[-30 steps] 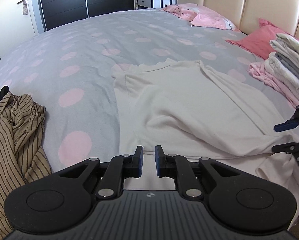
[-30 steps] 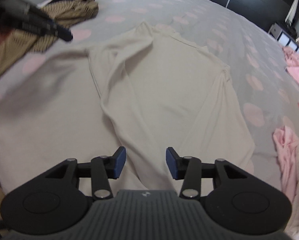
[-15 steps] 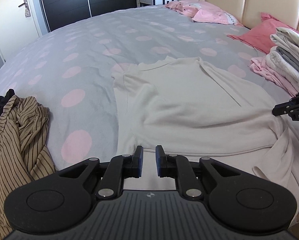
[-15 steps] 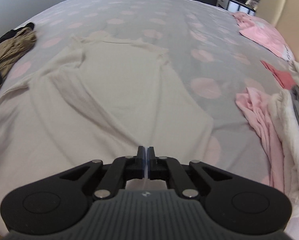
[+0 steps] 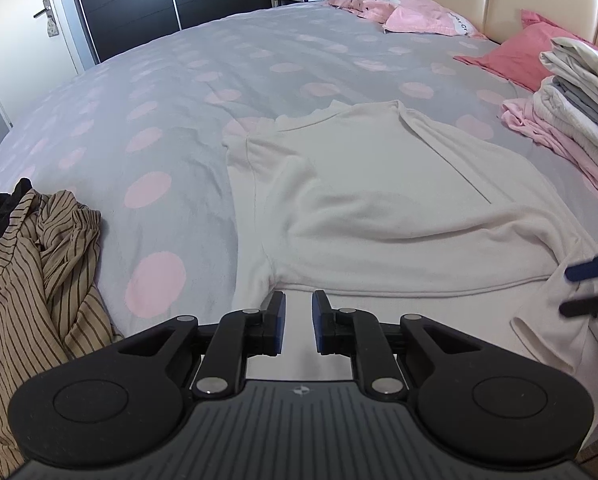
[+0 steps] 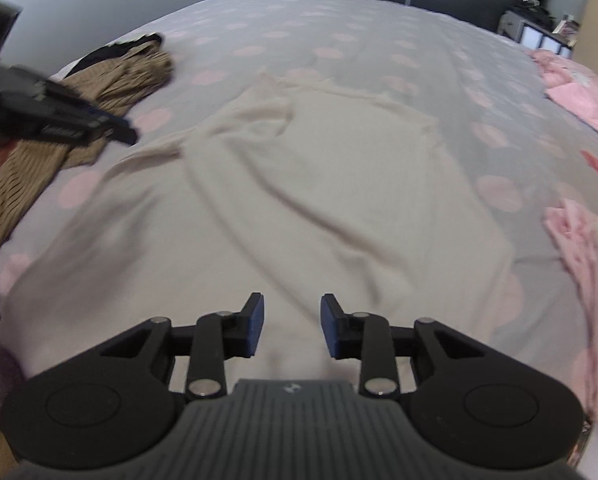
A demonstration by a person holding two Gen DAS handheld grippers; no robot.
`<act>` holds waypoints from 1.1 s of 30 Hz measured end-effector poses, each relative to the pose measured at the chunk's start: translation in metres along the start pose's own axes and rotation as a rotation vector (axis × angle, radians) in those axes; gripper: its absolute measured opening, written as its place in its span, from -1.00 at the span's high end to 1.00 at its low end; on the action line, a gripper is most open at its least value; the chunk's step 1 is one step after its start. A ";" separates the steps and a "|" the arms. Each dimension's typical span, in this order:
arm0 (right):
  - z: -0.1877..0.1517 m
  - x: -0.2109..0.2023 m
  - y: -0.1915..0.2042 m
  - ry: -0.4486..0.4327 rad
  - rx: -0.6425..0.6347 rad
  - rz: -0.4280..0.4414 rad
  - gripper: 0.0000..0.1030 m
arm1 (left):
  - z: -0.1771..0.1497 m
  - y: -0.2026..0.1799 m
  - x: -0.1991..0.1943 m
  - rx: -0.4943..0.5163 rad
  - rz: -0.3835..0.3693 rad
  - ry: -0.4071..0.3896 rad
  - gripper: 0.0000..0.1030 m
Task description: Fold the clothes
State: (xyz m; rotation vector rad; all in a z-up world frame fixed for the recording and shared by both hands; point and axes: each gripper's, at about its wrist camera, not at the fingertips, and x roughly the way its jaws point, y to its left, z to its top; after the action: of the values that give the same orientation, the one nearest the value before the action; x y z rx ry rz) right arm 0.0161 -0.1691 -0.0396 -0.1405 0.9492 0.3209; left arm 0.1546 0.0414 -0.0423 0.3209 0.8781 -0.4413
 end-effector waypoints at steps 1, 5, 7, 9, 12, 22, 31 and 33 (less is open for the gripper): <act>-0.003 0.005 0.007 0.018 -0.008 0.011 0.32 | -0.001 0.000 -0.001 0.003 -0.001 0.000 0.76; -0.018 0.023 0.031 0.079 -0.036 0.019 0.23 | -0.005 -0.002 -0.003 0.016 -0.003 0.000 0.59; -0.025 0.031 0.038 0.100 -0.051 -0.013 0.26 | -0.006 -0.003 -0.003 0.022 0.006 -0.002 0.54; -0.030 0.037 0.039 0.121 -0.046 -0.053 0.36 | -0.008 -0.004 -0.003 0.027 0.002 0.004 0.54; -0.034 0.032 0.034 0.113 -0.014 -0.067 0.70 | -0.010 -0.005 -0.002 0.047 0.002 0.013 0.54; -0.031 -0.022 -0.011 0.027 0.088 -0.166 0.74 | -0.016 -0.010 0.004 0.080 0.024 0.052 0.54; -0.051 -0.059 -0.106 0.010 0.311 -0.427 0.78 | -0.014 -0.013 0.010 0.080 0.034 0.074 0.54; -0.060 -0.058 -0.121 0.030 0.344 -0.452 0.83 | -0.014 -0.014 0.011 0.083 0.034 0.078 0.54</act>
State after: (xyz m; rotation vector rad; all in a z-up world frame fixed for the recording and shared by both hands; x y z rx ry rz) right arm -0.0221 -0.3106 -0.0293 -0.0413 0.9595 -0.2616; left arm 0.1447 0.0323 -0.0606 0.4308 0.9302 -0.4370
